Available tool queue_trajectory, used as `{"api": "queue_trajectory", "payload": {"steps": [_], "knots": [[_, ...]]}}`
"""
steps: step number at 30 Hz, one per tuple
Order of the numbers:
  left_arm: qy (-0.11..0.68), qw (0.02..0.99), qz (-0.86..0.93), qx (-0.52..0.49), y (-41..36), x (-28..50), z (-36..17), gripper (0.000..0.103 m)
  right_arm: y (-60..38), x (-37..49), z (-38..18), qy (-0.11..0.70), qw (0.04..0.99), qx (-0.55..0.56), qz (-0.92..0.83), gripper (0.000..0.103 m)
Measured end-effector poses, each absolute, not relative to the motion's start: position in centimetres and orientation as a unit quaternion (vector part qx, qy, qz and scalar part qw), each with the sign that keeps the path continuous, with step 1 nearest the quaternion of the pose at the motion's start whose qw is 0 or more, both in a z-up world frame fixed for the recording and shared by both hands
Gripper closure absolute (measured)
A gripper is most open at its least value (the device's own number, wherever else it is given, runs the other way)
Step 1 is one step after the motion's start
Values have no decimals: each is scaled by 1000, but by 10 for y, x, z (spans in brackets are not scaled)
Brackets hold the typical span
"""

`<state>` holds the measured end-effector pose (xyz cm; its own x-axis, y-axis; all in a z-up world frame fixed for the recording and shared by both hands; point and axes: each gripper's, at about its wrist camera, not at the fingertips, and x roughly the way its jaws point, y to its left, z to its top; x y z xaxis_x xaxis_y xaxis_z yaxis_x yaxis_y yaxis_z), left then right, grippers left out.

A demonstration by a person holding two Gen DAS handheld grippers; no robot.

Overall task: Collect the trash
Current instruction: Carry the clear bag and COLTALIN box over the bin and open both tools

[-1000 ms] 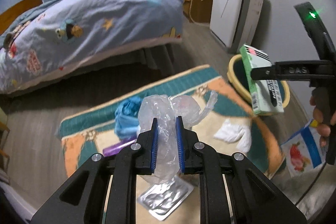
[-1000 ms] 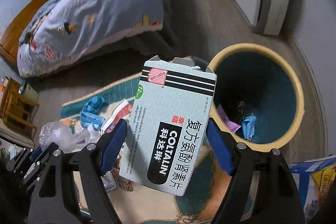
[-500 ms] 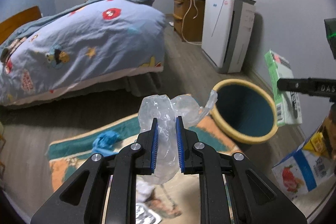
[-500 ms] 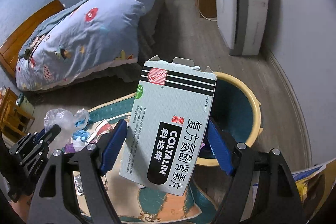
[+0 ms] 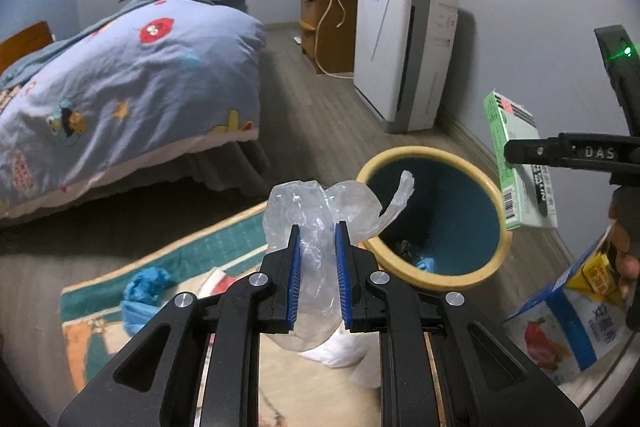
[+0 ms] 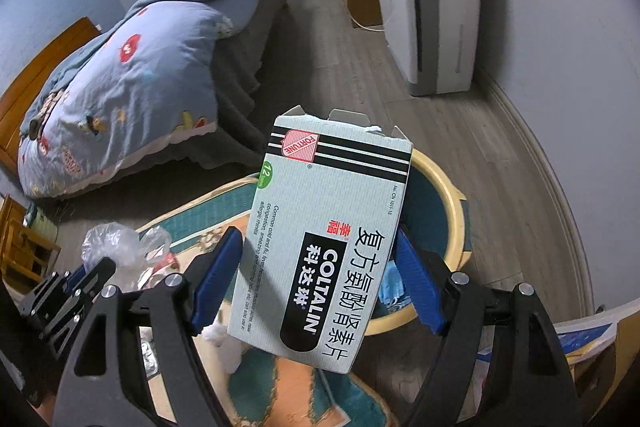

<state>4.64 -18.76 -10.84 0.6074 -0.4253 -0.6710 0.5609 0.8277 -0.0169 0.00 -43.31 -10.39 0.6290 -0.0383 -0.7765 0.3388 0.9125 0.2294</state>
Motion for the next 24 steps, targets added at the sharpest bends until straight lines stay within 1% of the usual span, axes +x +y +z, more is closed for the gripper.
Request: {"api": "queue_trajectory", "payload": {"steps": [12, 19, 24], "knots": [[366, 865, -315, 135, -261, 56, -144, 86, -495, 13, -155, 459, 849, 212, -154, 27], [382, 851, -324, 155, -296, 63, -169, 86, -513, 21, -183, 489, 827, 216, -174, 27], [384, 845, -332, 166, -311, 65, -183, 86, -516, 23, -189, 488, 827, 219, -172, 27]]}}
